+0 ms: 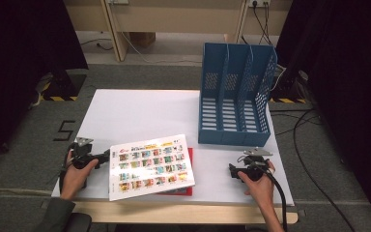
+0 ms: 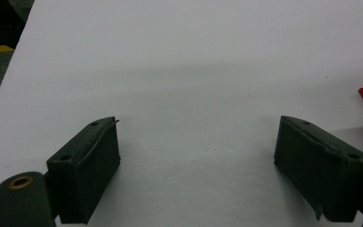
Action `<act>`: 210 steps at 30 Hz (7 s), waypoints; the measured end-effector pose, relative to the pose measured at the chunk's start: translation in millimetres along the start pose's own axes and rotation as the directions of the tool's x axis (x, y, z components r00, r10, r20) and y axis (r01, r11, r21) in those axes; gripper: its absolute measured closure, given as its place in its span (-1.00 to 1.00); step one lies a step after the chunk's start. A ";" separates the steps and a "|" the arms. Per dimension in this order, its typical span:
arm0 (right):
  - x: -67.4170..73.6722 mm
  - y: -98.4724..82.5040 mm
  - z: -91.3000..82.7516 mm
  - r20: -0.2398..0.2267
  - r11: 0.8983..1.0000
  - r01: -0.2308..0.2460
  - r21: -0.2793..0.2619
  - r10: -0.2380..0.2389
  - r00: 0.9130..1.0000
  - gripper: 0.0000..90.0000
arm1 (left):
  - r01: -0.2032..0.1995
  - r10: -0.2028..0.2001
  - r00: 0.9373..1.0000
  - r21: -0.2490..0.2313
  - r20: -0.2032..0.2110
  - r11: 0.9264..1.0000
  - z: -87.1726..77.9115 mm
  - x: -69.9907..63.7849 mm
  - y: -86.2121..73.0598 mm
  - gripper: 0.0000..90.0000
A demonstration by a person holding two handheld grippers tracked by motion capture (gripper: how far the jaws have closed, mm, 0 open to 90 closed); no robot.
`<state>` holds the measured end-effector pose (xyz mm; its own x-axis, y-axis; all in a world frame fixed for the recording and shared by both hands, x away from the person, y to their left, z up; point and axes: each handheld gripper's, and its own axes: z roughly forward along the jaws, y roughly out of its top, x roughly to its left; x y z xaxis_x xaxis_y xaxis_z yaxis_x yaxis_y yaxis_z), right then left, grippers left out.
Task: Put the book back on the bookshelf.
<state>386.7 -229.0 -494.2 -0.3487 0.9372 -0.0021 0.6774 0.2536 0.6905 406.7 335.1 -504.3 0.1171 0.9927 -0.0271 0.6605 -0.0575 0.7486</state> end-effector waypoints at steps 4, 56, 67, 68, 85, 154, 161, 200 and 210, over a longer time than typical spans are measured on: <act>-0.7 0.9 -5.9 -0.013 1.000 0.016 -0.011 -0.016 1.000 -0.48 | 0.002 -0.002 1.000 -0.003 0.000 1.000 0.1 0.0 -0.1 -0.69; 38.3 8.1 -30.2 -0.285 0.988 0.034 -0.152 -0.077 0.956 -0.42 | -0.161 0.161 0.984 -0.007 0.078 0.987 -57.0 -52.2 13.8 0.01; 51.3 9.8 -31.5 -0.297 0.986 0.072 -0.154 -0.116 0.948 -0.41 | -0.135 0.136 0.986 -0.018 0.094 0.991 -66.0 -41.1 11.8 -0.57; 51.3 9.8 -31.5 -0.297 0.986 0.072 -0.154 -0.116 0.948 -0.41 | -0.135 0.136 0.986 -0.018 0.094 0.991 -66.0 -41.1 11.8 -0.56; 60.2 9.7 -32.1 -0.431 0.990 -0.014 -0.143 -0.050 0.901 -0.42 | -0.245 0.246 0.962 -0.022 0.120 0.969 -70.7 -65.7 13.5 -0.07; 116.1 177.4 -78.3 -0.598 0.971 -0.001 -0.240 -0.148 0.787 0.27 | -0.240 0.252 0.962 -0.116 0.107 0.964 -60.4 -118.9 2.1 -0.11; 120.6 161.1 -82.1 -0.604 0.966 -0.028 -0.258 -0.139 0.785 0.26 | -0.240 0.252 0.964 -0.131 0.085 0.962 -60.2 -122.4 -0.1 -0.14; 149.1 173.5 -94.6 -0.594 0.888 0.012 -0.460 -0.318 0.739 0.62 | -0.112 0.131 0.973 -0.109 0.188 0.988 -49.7 -102.8 3.7 -0.64; 163.8 156.7 -111.2 -0.648 0.870 0.025 -0.493 -0.386 0.657 0.55 | -0.087 0.107 0.975 -0.111 0.193 0.990 -50.3 -99.9 2.7 -0.67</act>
<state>363.7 -62.4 -305.9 -0.9100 0.3628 0.2006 0.2611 0.1259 0.9571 359.4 241.1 -466.3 0.3282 0.9417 -0.0738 0.5613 -0.1316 0.8171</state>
